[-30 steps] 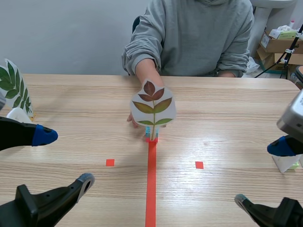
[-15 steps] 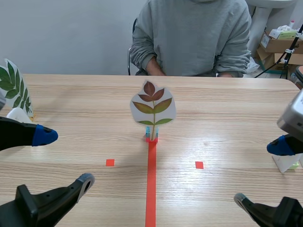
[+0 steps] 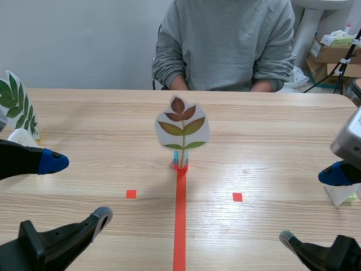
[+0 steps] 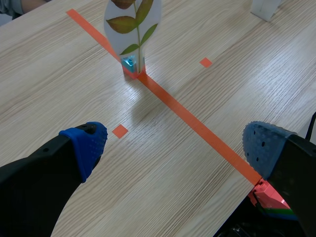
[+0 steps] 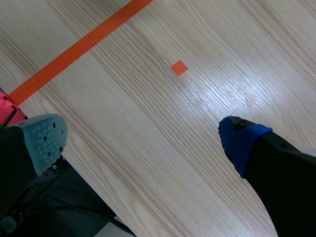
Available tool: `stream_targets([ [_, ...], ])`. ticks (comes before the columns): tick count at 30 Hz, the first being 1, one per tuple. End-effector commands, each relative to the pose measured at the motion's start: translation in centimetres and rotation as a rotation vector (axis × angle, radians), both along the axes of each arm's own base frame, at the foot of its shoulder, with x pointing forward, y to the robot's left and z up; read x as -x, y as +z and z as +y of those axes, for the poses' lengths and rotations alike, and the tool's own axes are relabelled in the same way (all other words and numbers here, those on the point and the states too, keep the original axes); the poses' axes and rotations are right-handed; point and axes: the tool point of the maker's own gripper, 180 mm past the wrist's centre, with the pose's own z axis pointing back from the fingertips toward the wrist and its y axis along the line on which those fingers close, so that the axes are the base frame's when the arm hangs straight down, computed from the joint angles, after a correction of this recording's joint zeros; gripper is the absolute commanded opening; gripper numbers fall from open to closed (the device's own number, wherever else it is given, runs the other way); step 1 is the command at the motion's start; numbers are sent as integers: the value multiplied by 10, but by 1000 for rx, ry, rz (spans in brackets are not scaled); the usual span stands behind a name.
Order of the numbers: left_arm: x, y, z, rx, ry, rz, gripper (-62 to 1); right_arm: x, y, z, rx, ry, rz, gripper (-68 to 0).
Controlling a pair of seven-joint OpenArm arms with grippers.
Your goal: Do the leaf sorting experiment
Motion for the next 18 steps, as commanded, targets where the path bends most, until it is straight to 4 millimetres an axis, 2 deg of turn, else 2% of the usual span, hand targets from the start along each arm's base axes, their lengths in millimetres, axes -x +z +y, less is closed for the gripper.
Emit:
stream_targets([
  [1,0,7,-3,19,-8,-16,-22,-2,4,0,0,12,-15,-37],
  [18,-3,8,-3,14,-6,-26,-22,-2,4,0,-2,11,-16,-37],
])
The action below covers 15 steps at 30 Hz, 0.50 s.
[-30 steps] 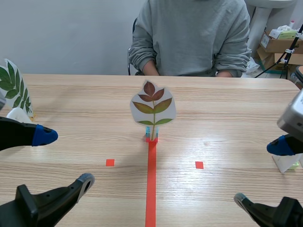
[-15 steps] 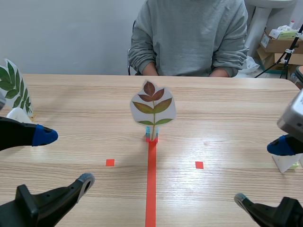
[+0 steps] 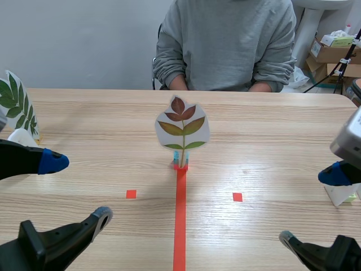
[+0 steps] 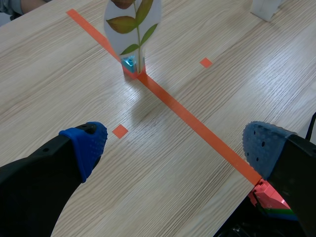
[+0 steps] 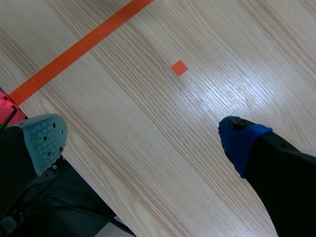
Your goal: Do the leaf sorting experiment
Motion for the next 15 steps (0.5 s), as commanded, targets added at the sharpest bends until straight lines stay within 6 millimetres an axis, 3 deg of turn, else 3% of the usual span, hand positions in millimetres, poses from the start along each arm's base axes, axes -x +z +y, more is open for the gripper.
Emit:
stream_targets([
  [1,-4,7,-2,4,-6,-24,-22,-2,4,0,-2,11,-16,-37],
  [5,-19,2,3,-18,-8,-46,-22,-2,4,0,-2,11,-16,-37],
  [8,-33,-13,8,-45,-36,-58,-22,-2,4,1,-2,11,-16,-37],
  [15,-101,-57,25,-130,-34,-80,-22,-2,4,0,-1,11,-15,-37],
])
